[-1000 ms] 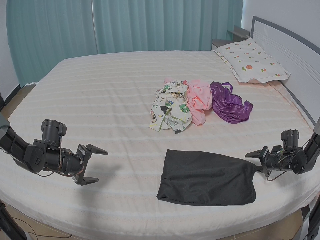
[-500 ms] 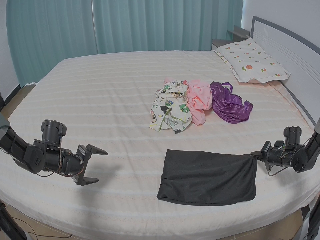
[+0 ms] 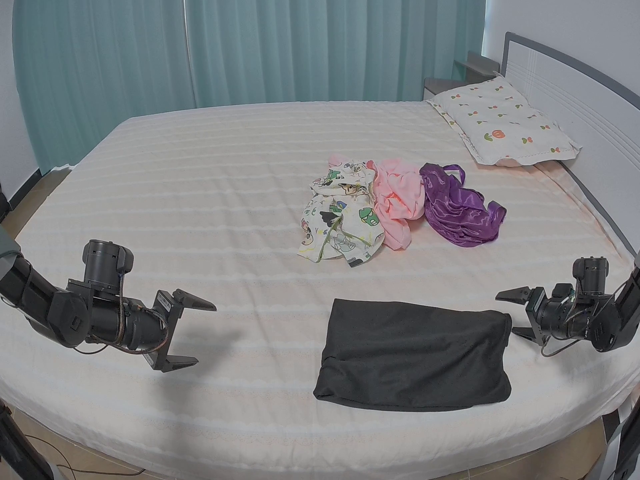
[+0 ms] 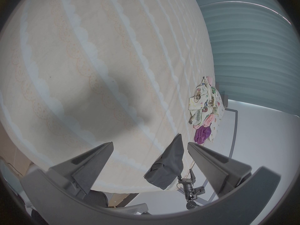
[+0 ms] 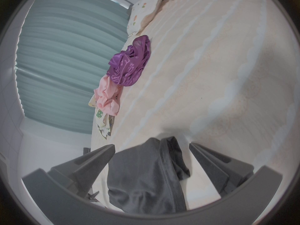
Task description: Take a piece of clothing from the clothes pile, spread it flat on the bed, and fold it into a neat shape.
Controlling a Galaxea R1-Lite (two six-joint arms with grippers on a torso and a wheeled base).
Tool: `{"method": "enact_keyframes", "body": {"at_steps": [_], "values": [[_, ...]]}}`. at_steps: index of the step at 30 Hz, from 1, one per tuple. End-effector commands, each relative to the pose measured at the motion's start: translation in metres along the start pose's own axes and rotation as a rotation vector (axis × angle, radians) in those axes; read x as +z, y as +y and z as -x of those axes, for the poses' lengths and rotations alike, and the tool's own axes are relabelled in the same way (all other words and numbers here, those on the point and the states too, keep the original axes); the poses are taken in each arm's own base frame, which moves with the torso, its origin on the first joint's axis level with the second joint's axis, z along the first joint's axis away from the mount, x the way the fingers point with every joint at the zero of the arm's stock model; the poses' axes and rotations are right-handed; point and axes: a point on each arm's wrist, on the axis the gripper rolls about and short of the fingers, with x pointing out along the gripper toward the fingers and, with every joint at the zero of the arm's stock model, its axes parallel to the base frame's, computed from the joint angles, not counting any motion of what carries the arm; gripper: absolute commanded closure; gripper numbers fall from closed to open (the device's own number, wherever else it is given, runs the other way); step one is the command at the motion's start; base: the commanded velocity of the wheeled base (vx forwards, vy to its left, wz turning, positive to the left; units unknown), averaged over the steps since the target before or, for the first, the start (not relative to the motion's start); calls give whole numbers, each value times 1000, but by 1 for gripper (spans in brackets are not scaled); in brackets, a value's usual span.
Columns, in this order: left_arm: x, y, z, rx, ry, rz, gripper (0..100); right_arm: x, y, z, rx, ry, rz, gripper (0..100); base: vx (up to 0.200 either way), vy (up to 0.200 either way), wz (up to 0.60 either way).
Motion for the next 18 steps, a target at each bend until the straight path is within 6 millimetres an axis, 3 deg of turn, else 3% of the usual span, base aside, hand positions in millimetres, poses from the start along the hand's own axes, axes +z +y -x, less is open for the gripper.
{"method": "enact_keyframes", "body": {"at_steps": [1, 5, 11, 12, 18], "values": [[-4, -1, -2, 3, 12, -10, 0, -21, 4, 18, -5, 38, 74, 0, 0, 0, 0], [-5, -2, -3, 1, 15, -11, 0, -40, -7, 25, -38, 100, 112, 0, 0, 0, 0], [-6, -2, -3, 5, 18, -12, 0, -51, -11, 33, -52, 129, 152, 0, 0, 0, 0], [-6, -2, -3, 4, 20, -12, 0, -61, -13, 37, -50, 171, 173, 0, 0, 0, 0], [-6, -2, -3, 5, 19, -13, 0, -71, -17, 41, -54, 210, 211, 0, 0, 0, 0]]}}
